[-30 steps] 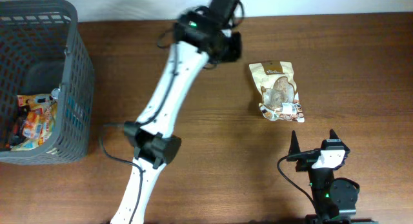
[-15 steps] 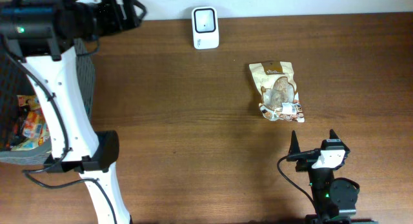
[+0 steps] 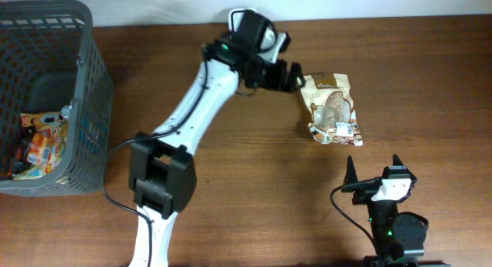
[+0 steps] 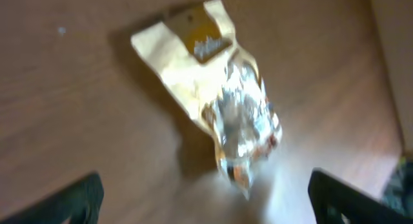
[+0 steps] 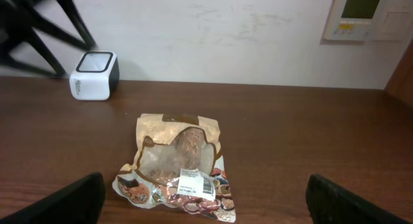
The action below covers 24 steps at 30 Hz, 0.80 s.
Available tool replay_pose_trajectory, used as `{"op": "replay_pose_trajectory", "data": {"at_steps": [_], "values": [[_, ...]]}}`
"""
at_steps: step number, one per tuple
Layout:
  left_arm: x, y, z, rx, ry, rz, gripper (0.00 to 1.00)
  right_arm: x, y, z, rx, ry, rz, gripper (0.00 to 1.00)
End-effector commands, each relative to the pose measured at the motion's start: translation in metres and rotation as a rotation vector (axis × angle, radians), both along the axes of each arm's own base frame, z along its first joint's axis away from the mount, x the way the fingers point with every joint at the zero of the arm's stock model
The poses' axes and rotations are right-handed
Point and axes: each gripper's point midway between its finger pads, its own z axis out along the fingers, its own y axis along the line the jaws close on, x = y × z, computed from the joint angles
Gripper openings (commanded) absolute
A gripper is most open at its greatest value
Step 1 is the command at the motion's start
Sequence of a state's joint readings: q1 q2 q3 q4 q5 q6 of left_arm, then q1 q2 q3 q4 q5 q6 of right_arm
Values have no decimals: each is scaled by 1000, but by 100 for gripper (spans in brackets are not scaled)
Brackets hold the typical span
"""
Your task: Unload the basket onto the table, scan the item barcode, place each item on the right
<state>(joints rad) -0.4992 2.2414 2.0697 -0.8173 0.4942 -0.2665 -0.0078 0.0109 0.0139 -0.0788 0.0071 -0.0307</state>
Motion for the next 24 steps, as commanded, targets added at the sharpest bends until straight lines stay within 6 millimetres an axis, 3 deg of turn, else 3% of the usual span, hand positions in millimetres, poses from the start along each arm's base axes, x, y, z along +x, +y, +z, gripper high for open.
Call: {"op": "replay_pose_trajectory", "data": {"at_steps": [1, 5, 7, 10, 17, 21, 22, 24], "values": [[-12, -26, -37, -5, 66, 116, 99, 0, -3, -3, 4, 4, -15, 98], [-29, -69, -66, -23, 46, 83, 97, 0, -3, -3, 4, 4, -15, 99], [-34, -78, -83, 15, 50, 126, 96, 0, -3, -3, 4, 4, -15, 98], [-37, -85, -104, 50, 60, 167, 95, 0, -3, -3, 4, 4, -15, 98], [-24, -64, -116, 127, 58, 335, 89, 0, -3, -3, 4, 4, -15, 98], [-34, -90, -116, 39, 95, 270, 86, 0, -3, -3, 4, 4, -15, 98], [-36, -96, -120, 33, 89, 259, 84, 0, -3, -3, 4, 4, -15, 98], [-41, -106, -131, 30, 85, 242, 65, 0, -3, -3, 4, 4, -15, 98]]}}
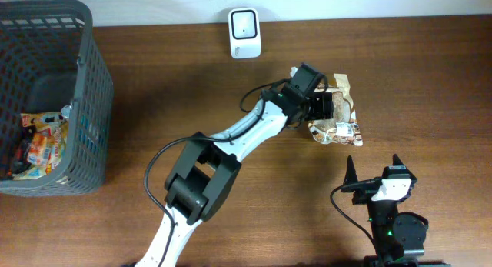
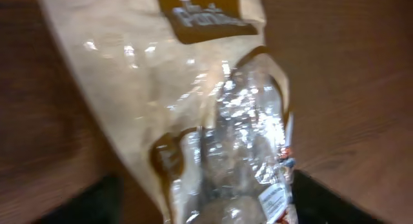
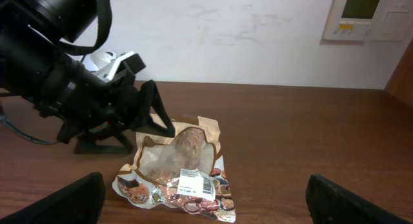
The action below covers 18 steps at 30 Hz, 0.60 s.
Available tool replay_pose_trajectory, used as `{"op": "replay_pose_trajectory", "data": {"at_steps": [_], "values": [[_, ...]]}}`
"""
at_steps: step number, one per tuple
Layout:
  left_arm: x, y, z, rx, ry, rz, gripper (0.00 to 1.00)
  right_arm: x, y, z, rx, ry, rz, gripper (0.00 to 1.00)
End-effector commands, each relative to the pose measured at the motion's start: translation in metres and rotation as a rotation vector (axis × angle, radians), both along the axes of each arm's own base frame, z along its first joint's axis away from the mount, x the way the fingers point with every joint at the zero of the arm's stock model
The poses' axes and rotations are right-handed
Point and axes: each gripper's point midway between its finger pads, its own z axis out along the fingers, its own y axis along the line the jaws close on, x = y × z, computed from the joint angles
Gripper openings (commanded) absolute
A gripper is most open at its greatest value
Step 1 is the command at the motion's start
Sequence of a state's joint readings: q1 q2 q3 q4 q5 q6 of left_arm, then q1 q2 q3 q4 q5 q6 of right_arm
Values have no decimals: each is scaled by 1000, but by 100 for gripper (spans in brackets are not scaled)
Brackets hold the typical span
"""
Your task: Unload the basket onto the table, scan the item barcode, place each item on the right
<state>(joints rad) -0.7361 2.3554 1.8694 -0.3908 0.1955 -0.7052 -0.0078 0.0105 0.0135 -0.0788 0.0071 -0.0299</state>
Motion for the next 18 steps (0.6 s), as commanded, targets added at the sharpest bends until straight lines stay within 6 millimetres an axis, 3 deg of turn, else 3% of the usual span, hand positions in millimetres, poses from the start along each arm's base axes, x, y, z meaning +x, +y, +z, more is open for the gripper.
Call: {"op": "replay_pose_trajectory", "data": {"at_steps": [1, 4, 6, 8, 9, 12, 14, 18], "values": [[-17, -14, -39, 13, 53, -30, 64, 0, -3, -3, 3, 4, -15, 98], [-17, -11, -53, 17, 86, -18, 60, 0, -3, -3, 3, 5, -15, 98], [-13, -8, -53, 19, 79, -10, 43, 0, -3, -3, 3, 5, -15, 98], [-8, -3, -54, 47, 50, -1, 8, 0, -3, -3, 3, 5, -15, 98], [-5, 0, -54, 56, 41, -12, 0, 0, -3, -3, 3, 5, -15, 98], [3, 18, -49, 82, 46, -3, 0, 0, -3, -3, 3, 5, -14, 98], [16, 38, -22, 109, -13, -37, 0, 0, -3, -3, 3, 5, -14, 98], [46, 105, 44, 296, -181, 34, 0, 0, -3, -3, 3, 5, -15, 98]]}}
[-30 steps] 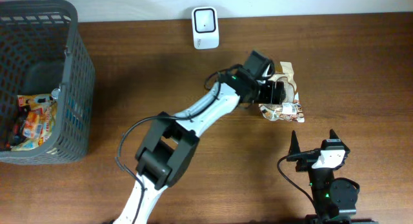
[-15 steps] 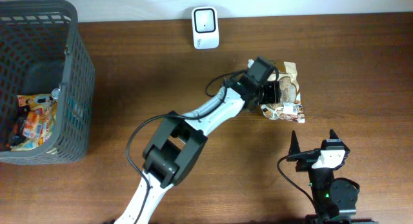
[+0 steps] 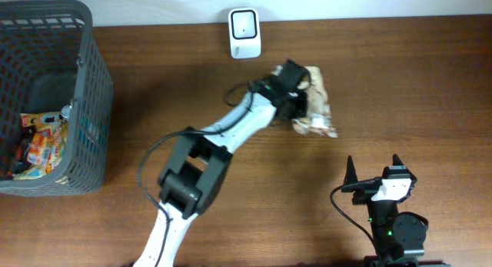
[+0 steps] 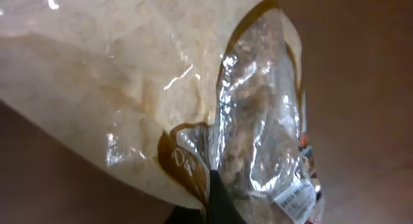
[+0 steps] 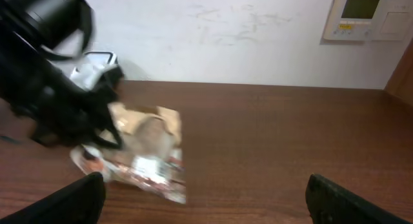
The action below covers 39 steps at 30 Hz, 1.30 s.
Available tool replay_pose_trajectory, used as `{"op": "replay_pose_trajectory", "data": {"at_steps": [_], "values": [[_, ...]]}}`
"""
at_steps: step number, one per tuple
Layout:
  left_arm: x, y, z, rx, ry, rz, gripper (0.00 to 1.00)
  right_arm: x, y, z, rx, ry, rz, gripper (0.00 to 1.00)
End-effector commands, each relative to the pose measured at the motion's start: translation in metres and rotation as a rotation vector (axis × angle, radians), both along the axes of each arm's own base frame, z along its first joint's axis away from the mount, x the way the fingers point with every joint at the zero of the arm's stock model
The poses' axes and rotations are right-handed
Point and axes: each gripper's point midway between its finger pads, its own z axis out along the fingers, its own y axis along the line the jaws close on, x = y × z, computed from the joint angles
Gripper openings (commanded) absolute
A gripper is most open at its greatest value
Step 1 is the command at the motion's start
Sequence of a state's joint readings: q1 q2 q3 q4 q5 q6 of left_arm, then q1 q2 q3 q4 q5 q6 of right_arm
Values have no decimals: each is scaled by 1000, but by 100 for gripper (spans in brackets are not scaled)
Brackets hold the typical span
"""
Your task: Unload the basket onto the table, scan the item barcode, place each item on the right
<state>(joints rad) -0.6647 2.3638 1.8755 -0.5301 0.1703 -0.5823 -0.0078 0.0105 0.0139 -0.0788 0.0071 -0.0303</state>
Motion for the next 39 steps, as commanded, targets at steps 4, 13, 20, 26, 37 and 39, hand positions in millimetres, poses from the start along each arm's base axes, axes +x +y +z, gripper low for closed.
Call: {"op": "replay_pose_trajectory", "data": {"at_steps": [4, 13, 20, 26, 37, 39], "values": [[38, 159, 153, 594, -428, 127, 0, 0, -3, -3, 4, 5, -15, 98], [-10, 277, 140, 1066, -250, 245, 0, 0, -3, -3, 4, 5, -15, 98], [-25, 241, 71, 842, -141, 188, 0, 0, -3, -3, 4, 5, -15, 98], [-46, 168, 51, 572, -73, 36, 24, 0, -3, -3, 4, 5, -15, 98], [-18, 228, 135, 548, -74, 157, 9, 0, -3, -3, 4, 5, -15, 98], [-25, 265, 107, 576, 63, 198, 0, 0, -3, -3, 4, 5, -15, 98]]}}
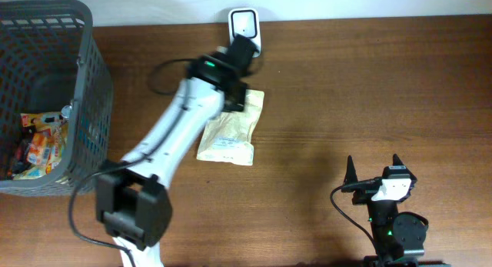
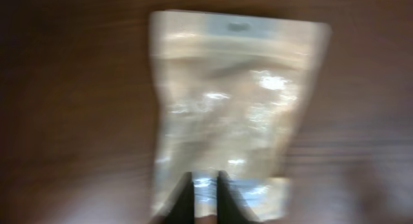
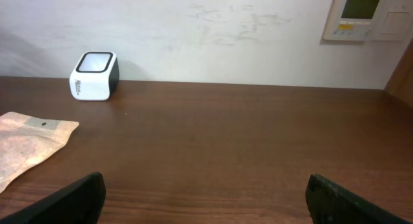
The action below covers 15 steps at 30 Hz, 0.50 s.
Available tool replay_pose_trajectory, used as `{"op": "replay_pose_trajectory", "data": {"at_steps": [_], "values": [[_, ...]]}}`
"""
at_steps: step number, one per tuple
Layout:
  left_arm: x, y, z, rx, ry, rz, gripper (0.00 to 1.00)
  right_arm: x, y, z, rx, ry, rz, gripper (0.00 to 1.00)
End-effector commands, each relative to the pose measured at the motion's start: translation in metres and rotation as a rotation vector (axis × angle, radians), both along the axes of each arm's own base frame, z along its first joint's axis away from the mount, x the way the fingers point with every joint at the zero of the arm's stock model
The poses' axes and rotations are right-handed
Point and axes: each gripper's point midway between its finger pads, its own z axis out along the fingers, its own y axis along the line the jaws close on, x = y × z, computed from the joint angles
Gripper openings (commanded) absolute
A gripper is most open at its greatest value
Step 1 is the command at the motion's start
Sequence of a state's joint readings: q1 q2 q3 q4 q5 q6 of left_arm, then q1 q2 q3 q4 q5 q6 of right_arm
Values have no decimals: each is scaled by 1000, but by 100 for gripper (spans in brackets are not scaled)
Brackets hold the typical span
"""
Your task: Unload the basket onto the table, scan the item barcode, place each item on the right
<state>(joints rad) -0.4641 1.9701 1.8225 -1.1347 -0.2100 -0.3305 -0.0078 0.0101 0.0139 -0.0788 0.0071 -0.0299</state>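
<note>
A tan snack pouch shows its plain back just in front of the white barcode scanner at the table's back edge. My left gripper is above the pouch end nearest the scanner. In the blurred left wrist view my left gripper is shut on one end of the pouch, its fingers almost together. My right gripper stands open at the front right, far from both. From there the scanner and a corner of the pouch show at the left.
A dark grey mesh basket with several snack packets fills the left side. The left arm stretches diagonally across the table's middle. A wall panel hangs behind the table at the right.
The pouch has moved left from right of the scanner to just in front of it. It now shows its plain back instead of its printed front. The right arm has not moved.
The pouch first lay printed side up at the right middle, with my left gripper open beside its top. Then the gripper was down over it. Then it was shut on the pouch nearer the scanner. Now the pouch is turned over in front of the scanner.
</note>
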Motion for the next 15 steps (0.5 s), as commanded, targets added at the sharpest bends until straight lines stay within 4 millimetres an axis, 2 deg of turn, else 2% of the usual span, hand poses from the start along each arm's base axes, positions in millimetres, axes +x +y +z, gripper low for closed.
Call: {"op": "replay_pose_trajectory", "data": {"at_steps": [1, 3, 8, 11, 13, 15], "values": [[-1, 61, -24, 49, 100, 119, 0, 0, -3, -3, 3, 5, -14, 98], [-10, 65, -61, 6, 193, 137, 0, 0, -3, -3, 3, 5, -15, 98], [-27, 40, -123, -80, 336, 111, 0, 0, -3, -3, 3, 5, -14, 98], [-36, 11, -146, -198, 420, 79, 0, 0, -3, -3, 3, 5, -15, 98], [-31, 0, -153, -220, 403, 58, 0, 0, -3, -3, 3, 5, -15, 98], [-18, -25, -152, -271, 338, 7, 0, 0, -3, -3, 3, 5, -15, 99]]}}
